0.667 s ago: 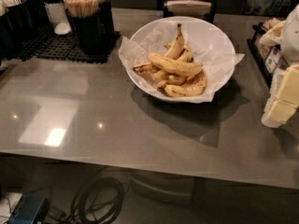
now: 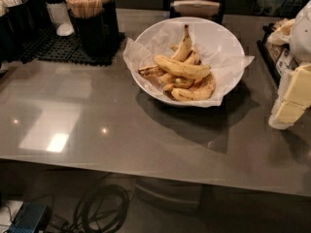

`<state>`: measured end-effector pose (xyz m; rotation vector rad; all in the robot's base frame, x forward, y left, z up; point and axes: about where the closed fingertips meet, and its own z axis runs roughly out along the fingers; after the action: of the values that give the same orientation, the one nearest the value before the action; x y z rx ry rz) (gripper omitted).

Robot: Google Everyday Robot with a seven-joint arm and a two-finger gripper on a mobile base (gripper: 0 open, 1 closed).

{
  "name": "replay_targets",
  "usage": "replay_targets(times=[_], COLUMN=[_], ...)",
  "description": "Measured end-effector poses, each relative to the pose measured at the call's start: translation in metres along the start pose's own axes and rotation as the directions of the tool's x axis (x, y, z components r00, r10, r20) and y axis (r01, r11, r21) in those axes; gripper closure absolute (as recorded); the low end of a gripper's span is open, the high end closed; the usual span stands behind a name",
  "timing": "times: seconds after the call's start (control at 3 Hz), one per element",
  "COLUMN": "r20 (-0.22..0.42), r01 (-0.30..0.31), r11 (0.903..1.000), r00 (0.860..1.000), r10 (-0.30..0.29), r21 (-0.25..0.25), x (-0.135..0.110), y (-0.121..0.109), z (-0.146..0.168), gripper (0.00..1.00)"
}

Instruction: Pick banana from white bowl

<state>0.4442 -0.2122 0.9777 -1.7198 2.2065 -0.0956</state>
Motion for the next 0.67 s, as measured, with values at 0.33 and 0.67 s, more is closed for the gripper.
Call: replay_targets(times=[0.33,0.67], r20=[0.05,0.101], r01=[0.065,0.136], r11=[0.9979,0.9907], r00=[0.997,0.986], r10=[-0.065,-0.134], r21=[-0.001,-0.012], x=[-0.03,-0.067], y=[-0.019,-0.04], z=[0.014,0.033], gripper=[0.0,0.0])
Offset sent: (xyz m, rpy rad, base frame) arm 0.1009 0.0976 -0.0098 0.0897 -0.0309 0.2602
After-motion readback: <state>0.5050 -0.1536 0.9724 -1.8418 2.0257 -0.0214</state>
